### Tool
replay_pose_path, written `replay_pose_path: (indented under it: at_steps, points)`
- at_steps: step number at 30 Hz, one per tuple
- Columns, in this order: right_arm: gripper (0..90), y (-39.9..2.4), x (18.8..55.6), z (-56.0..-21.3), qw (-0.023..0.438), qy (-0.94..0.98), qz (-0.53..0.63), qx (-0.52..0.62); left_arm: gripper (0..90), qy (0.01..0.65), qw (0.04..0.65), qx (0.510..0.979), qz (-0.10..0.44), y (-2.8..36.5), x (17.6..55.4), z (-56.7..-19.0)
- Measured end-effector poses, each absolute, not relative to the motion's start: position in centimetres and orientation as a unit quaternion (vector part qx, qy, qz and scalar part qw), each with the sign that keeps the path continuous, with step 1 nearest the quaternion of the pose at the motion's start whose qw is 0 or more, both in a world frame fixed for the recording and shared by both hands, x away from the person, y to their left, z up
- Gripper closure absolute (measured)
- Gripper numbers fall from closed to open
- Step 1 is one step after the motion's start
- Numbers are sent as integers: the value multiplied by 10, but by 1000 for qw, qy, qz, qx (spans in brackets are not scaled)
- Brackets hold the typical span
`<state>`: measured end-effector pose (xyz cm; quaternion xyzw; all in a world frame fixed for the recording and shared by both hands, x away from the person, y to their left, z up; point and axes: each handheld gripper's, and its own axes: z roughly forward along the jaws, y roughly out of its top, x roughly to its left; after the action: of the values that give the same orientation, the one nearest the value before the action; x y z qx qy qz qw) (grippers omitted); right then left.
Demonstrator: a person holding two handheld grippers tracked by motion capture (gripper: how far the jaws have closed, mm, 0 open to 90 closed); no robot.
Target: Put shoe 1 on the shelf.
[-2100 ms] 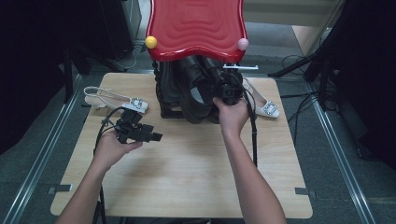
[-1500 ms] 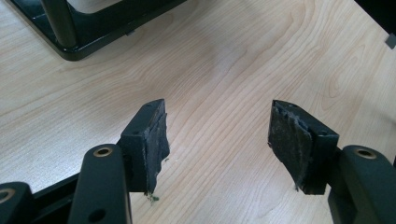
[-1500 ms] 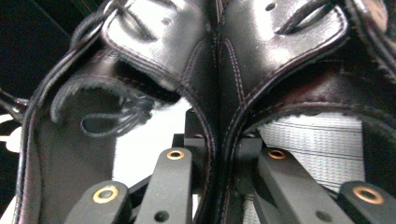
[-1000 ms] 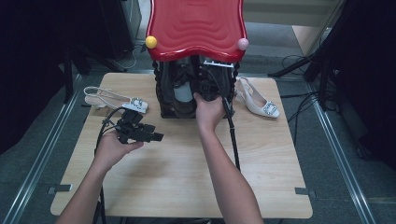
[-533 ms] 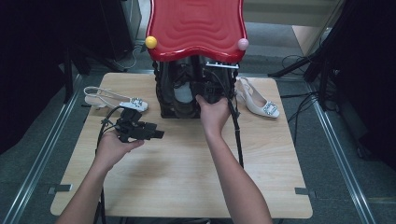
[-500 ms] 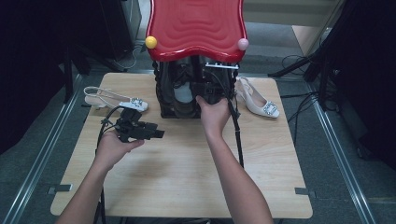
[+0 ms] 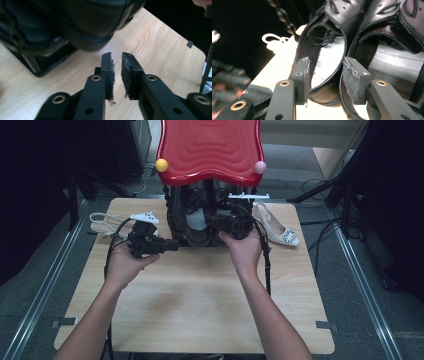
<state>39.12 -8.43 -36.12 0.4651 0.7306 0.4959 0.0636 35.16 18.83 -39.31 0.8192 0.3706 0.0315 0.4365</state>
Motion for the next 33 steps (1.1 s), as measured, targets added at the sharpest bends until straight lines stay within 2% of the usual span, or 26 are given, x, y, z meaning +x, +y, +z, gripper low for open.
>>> replay_pose_path:
  at_steps: [7,15,22,33]
  points:
    - [578,-97,375,-359,37,753,500,426,895,366,439,820,33,184,374,-364]
    - [616,-111,358,-367,25,775,497,389,900,353,443,823,46,172,396,-327]
    - [693,-115,356,-382,17,789,483,380,900,344,441,826,63,159,413,-293]
    - [883,-126,362,-402,-6,798,468,380,900,340,453,821,72,142,439,-245]
